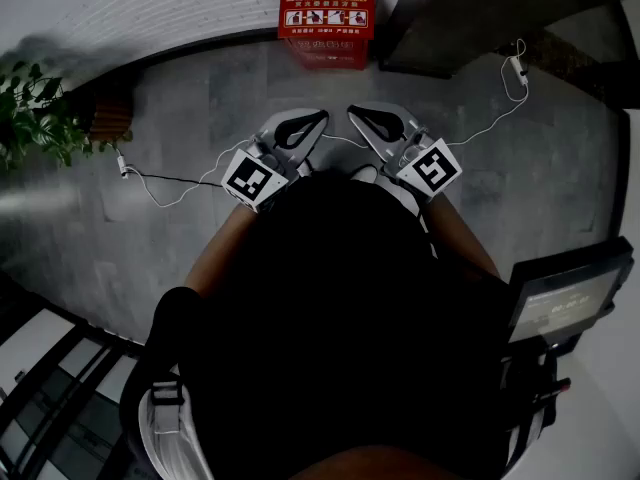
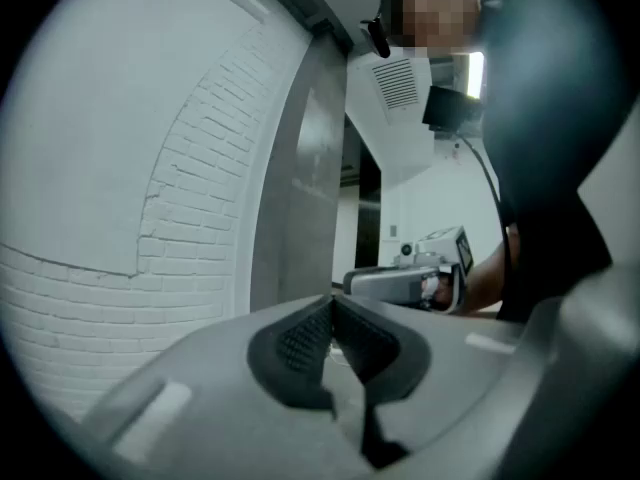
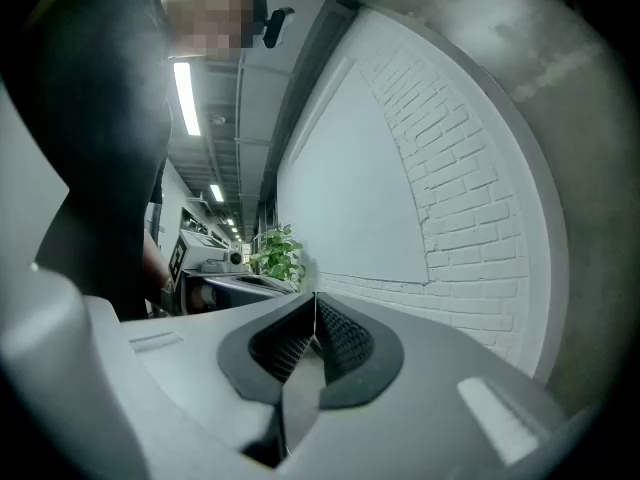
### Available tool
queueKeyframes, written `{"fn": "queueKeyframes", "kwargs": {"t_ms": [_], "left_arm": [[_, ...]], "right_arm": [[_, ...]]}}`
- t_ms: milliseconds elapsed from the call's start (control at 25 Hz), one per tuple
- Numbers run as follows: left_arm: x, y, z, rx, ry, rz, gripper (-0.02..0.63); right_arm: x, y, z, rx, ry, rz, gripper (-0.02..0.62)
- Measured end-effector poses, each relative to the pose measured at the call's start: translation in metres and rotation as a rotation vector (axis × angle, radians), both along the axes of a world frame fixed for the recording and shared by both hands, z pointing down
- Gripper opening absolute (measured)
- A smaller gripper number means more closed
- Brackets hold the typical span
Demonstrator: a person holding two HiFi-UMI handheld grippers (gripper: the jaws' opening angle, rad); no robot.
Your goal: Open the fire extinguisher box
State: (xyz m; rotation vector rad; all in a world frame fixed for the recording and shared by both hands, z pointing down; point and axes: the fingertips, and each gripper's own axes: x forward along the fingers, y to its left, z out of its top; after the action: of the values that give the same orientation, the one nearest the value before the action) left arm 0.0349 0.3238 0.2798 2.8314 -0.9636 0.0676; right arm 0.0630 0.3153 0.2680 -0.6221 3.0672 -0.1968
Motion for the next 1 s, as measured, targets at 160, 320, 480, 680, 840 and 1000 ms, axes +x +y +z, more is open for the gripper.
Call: {"fn": "queueKeyframes", "kwargs": {"t_ms": [160,320,480,680,840,1000], "left_arm": [[0.008,0.001,0.0,0.024,-0.001,-0.009,0.002],[0.032,-0.005,0.0,0.035,-0.003,-0.034,0.002],[0.044,-0.01,-0.001,0.035,-0.014,-0.047,0.002],[0.049,-0.014,0.0,0.05,-0.024,-0.06,0.002],[0.044,-0.019,0.002,0.018,-0.013,-0.059,0.002],[0.031,-0.031,0.001,0.003,-0.024,-0.039,0.002]], "right_arm": [[0.008,0.002,0.0,0.006,-0.009,-0.005,0.009],[0.032,-0.005,0.001,0.001,-0.016,-0.022,0.009],[0.043,-0.009,0.002,-0.007,-0.021,-0.043,0.009],[0.044,-0.012,0.006,-0.012,-0.024,-0.064,0.009],[0.039,-0.016,0.007,-0.017,-0.017,-0.065,0.009],[0.026,-0.027,0.009,-0.015,-0.006,-0.052,0.009]]}}
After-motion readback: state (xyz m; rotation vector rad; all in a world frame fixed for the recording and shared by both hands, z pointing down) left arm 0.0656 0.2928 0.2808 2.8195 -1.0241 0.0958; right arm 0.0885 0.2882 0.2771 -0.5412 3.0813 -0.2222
